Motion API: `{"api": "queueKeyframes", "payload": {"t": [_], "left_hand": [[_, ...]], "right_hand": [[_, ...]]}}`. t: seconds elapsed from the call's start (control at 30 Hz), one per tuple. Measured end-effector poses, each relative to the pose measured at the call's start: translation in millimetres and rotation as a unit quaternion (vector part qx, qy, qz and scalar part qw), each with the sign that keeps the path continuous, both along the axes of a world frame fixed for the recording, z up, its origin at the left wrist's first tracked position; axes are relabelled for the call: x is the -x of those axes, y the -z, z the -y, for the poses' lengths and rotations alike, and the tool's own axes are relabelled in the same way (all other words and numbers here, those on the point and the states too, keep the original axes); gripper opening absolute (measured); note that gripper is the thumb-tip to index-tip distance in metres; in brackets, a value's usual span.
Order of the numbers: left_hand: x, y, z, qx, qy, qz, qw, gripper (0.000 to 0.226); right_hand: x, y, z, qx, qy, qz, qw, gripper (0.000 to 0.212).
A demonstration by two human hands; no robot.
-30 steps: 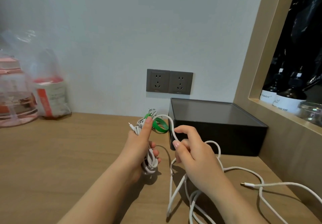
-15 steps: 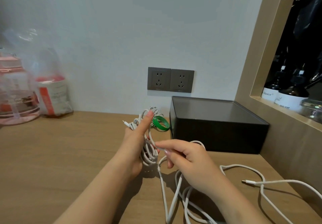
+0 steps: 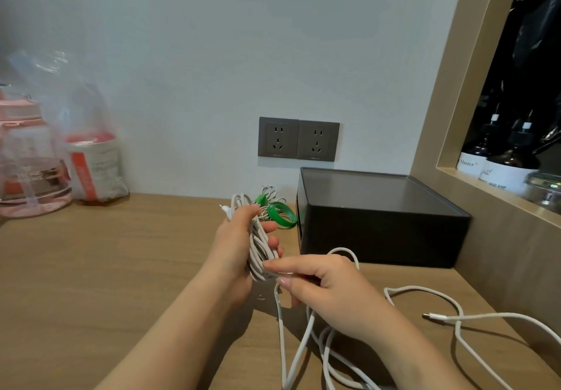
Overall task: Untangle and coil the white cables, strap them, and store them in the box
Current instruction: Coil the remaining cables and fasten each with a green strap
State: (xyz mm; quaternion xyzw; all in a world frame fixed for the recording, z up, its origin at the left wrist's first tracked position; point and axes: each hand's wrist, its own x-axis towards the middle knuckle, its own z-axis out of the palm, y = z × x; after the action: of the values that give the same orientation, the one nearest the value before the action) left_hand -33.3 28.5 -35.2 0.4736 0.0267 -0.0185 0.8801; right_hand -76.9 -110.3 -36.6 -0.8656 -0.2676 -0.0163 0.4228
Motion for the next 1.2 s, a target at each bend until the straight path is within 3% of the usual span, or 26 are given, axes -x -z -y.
{"api": "queueKeyframes", "payload": {"t": [0.13, 0.27, 0.5, 0.67, 0.8, 0.87, 0.97, 1.03, 1.1, 1.2], "left_hand": [[-9, -1, -5, 0.107, -0.018, -0.017, 0.994, 0.031], [-14, -6, -16, 0.251, -0.036, -0.03, 0.967, 0.031], [0, -13, -11, 0.263, 0.022, -0.042, 0.964, 0.026], [7, -17, -18, 0.228, 0.088, -0.011, 0.97, 0.013], [8, -21, -28, 0.118, 0.087, 0.018, 0.989, 0.008], [6, -17, -29, 0.042, 0.057, 0.031, 0.997, 0.021], [9, -15, -22, -0.039, 0.033, 0.068, 0.996, 0.02], [11, -15, -18, -0.046, 0.027, 0.078, 0.996, 0.018], [11, -15, -17, -0.035, 0.016, 0.078, 0.996, 0.018], [11, -15, -13, -0.015, 0.003, 0.071, 0.997, 0.018]], "right_hand": [[0, -1, 1, -0.01, 0.004, 0.002, 1.0, 0.035], [-3, 1, 4, -0.02, 0.051, 0.02, 0.998, 0.01], [-13, 3, 16, 0.085, 0.172, 0.064, 0.979, 0.014], [-21, 12, 30, 0.104, 0.268, 0.087, 0.954, 0.011], [-21, 5, 49, -0.019, 0.404, 0.096, 0.91, 0.013], [-21, 0, 51, -0.081, 0.408, 0.061, 0.907, 0.013], [-21, 0, 43, -0.117, 0.37, 0.005, 0.921, 0.002], [-20, 2, 41, 0.004, 0.382, 0.014, 0.924, 0.021], [-16, 1, 41, 0.172, 0.367, 0.09, 0.91, 0.046], [-6, -5, 23, 0.25, 0.216, 0.165, 0.929, 0.054]]}}
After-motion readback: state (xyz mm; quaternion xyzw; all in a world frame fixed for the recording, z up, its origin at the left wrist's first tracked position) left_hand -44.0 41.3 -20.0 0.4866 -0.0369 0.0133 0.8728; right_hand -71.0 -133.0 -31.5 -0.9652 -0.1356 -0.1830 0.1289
